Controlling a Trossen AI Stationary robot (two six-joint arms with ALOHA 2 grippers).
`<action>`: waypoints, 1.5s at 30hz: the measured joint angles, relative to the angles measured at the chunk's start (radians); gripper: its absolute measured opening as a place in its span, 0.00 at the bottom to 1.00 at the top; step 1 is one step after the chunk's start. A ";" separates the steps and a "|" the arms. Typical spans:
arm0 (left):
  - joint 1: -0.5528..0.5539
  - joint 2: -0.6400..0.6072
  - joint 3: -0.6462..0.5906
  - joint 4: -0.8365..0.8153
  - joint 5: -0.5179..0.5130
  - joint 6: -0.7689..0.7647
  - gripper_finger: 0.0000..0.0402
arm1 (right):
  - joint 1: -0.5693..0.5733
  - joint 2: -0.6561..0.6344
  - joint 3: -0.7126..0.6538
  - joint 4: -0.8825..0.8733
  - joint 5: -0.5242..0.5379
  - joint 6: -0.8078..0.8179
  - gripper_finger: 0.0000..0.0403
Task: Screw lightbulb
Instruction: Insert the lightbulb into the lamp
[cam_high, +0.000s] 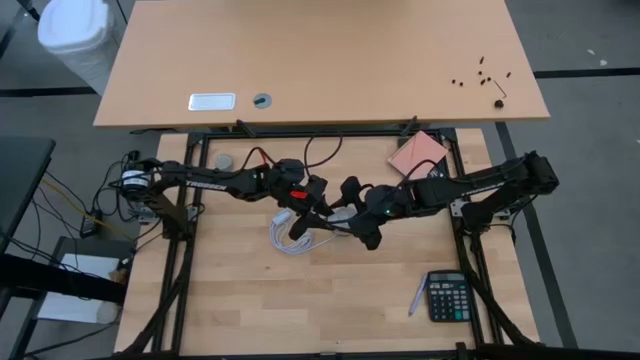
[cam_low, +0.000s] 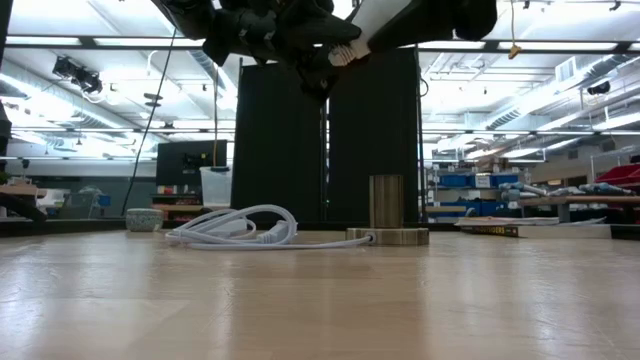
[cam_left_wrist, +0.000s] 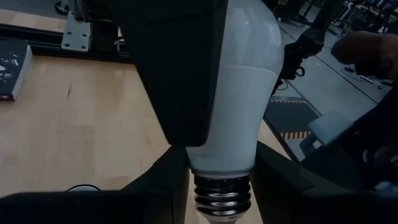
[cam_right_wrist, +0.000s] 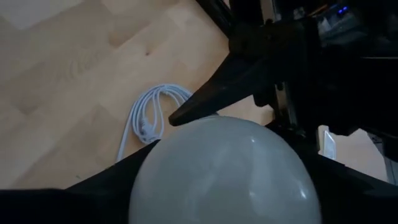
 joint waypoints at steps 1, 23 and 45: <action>0.000 0.000 0.000 0.001 -0.001 0.000 0.36 | -0.002 0.002 0.000 -0.001 -0.003 0.000 0.77; 0.000 0.000 0.000 0.007 -0.053 -0.014 0.39 | -0.006 0.003 0.000 0.010 -0.011 0.001 0.68; 0.114 -0.061 0.002 -0.125 -0.041 0.047 0.62 | -0.013 -0.001 0.000 -0.076 0.059 0.036 0.64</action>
